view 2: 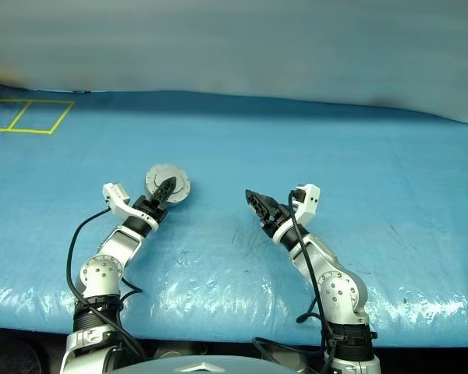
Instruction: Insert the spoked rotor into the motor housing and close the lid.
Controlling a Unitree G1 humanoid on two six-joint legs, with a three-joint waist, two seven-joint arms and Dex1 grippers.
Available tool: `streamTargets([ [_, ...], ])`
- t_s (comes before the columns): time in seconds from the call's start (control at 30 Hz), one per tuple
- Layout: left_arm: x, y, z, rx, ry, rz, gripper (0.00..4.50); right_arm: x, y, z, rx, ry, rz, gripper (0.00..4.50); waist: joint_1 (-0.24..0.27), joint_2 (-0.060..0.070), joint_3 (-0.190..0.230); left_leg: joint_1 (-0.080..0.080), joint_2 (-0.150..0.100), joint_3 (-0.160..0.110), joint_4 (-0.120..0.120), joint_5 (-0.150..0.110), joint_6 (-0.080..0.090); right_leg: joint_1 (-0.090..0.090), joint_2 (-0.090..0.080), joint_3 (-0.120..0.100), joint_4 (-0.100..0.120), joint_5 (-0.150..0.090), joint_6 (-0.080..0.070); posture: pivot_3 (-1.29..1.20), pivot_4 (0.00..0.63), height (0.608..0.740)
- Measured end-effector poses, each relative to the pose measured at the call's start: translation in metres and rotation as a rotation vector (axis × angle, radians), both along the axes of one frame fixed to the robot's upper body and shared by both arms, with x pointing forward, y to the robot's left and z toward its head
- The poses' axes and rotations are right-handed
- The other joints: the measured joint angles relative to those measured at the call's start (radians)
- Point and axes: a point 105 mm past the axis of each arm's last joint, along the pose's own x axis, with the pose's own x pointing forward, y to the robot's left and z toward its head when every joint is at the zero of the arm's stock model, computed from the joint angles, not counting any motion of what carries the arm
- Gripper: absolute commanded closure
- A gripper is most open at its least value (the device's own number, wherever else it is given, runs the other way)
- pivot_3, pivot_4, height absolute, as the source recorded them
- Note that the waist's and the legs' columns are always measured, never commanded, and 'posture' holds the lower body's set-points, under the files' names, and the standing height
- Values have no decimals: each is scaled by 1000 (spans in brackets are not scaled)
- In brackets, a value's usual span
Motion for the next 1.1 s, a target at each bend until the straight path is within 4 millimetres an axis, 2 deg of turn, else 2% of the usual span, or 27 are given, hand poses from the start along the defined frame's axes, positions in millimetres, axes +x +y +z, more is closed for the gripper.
streamTargets([
  [0.1,0,-3,-6,24,17,0,1201,-1,3,-1,2,4,0,1571,2,0,0,0,0,0,0,0,0,0,0,0,0,0,0,0,150,740],
  [0.2,1,-3,-5,47,0,-3,213,-1,6,-3,-4,7,1,1571,3,0,0,2,0,0,0,0,-1,1,0,0,0,0,1,0,150,740],
  [0.23,2,-2,-4,62,-1,0,60,-1,7,-3,-5,8,3,1571,3,0,0,3,0,0,0,1,-1,2,0,0,0,0,1,0,150,740],
  [0.33,6,9,-4,133,23,38,60,-2,11,-4,-2,13,9,1571,-3,0,0,6,1,1,0,1,-2,3,1,0,1,0,1,0,150,740],
  [0.53,5,61,-3,287,53,215,60,-3,12,-10,-35,23,16,1571,-16,0,0,6,3,1,0,1,-2,3,2,0,2,1,0,0,150,740],
  [0.67,-6,94,-5,368,75,307,60,-3,14,-11,-36,20,24,1571,-16,0,0,6,2,1,-1,1,-2,3,2,0,1,0,0,0,150,740],
  [0.8,-19,110,-5,502,61,370,60,-2,12,-13,-133,-15,7,1571,-14,0,0,5,2,2,-1,1,-2,2,0,0,1,1,0,0,150,740],
  [0.87,-25,107,5,617,-15,364,60,-1,7,-6,-213,-81,-34,1571,-9,-1,0,4,1,1,-1,2,-3,1,0,0,1,1,0,0,150,740],
  [1.0,-28,70,50,783,-285,299,60,2,-3,13,-397,-232,-134,1571,9,-1,-1,4,0,2,-1,2,-3,1,-2,0,0,1,0,0,150,740],
  [1.1,-32,44,69,835,-395,263,60,1,-12,16,-545,-291,-221,1571,10,-2,-1,4,0,2,-1,2,-3,1,-2,0,0,0,0,0,150,740],
])
